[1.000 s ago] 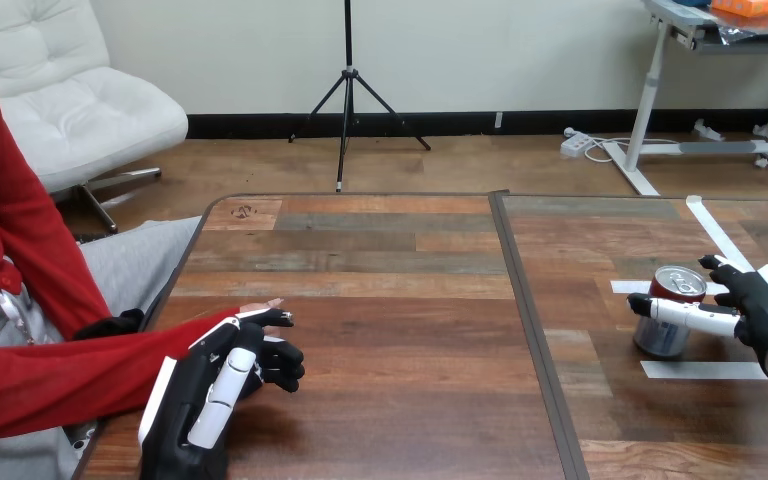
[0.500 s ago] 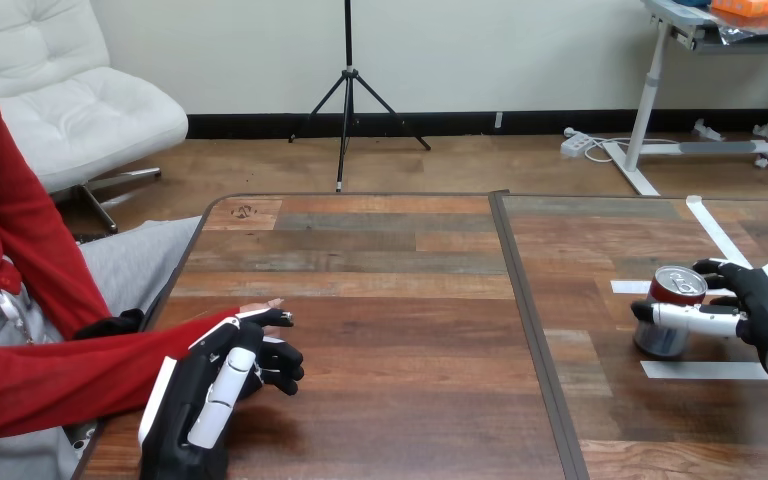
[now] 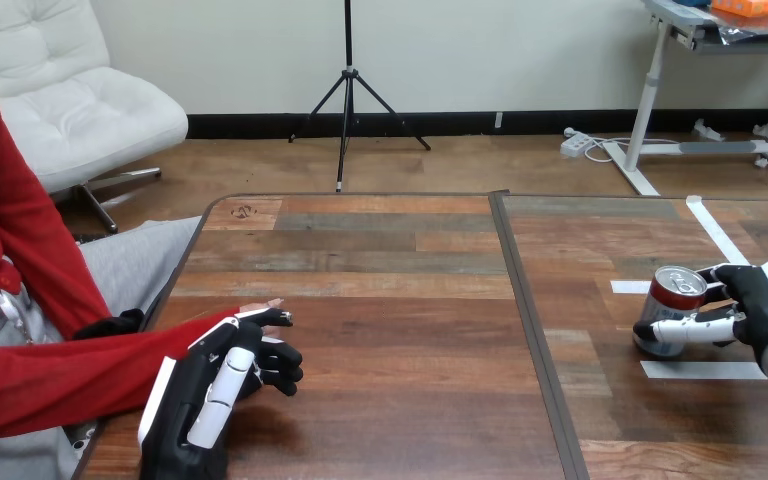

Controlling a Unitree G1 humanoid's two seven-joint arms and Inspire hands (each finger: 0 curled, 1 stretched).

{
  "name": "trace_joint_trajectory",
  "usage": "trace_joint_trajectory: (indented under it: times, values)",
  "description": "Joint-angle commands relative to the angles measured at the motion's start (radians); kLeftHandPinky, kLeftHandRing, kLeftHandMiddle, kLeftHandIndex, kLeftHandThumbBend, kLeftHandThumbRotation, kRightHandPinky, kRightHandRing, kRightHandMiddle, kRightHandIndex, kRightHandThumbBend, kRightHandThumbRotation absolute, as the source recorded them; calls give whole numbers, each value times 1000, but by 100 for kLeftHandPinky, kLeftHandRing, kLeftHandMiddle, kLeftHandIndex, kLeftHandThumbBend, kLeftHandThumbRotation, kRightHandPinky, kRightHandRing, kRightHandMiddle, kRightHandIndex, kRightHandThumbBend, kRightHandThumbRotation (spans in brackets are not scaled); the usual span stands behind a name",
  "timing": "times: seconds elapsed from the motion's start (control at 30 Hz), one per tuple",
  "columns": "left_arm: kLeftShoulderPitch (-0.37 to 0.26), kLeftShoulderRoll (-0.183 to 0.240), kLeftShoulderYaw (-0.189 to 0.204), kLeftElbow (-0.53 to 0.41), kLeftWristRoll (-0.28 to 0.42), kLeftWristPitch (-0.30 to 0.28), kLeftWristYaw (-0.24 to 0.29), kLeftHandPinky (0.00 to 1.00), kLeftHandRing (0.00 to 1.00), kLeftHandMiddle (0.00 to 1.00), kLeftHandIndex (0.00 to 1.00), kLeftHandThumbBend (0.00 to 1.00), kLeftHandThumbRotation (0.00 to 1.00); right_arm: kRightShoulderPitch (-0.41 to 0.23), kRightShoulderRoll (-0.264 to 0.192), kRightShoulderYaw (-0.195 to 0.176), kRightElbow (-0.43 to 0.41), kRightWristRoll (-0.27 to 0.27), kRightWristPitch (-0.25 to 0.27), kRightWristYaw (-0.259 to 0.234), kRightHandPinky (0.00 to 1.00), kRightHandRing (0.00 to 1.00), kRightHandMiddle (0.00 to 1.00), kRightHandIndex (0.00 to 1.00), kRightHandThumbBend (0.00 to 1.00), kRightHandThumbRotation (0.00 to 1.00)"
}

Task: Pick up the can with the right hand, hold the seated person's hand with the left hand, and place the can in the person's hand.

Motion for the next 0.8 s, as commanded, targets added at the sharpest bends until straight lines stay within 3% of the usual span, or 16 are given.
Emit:
trace_joint_trajectory:
  times: [0.0, 0.77]
  values:
    - [-61, 9, -7, 6, -1, -24, -5, 38, 46, 48, 62, 68, 78, -21, 26, 3, -5, -1, -29, -27, 50, 55, 58, 59, 96, 5]
    - [-62, 9, -7, 6, 0, -18, -6, 36, 44, 47, 62, 68, 78, -21, 47, 3, -6, -1, -31, -52, 48, 51, 53, 51, 88, 0]
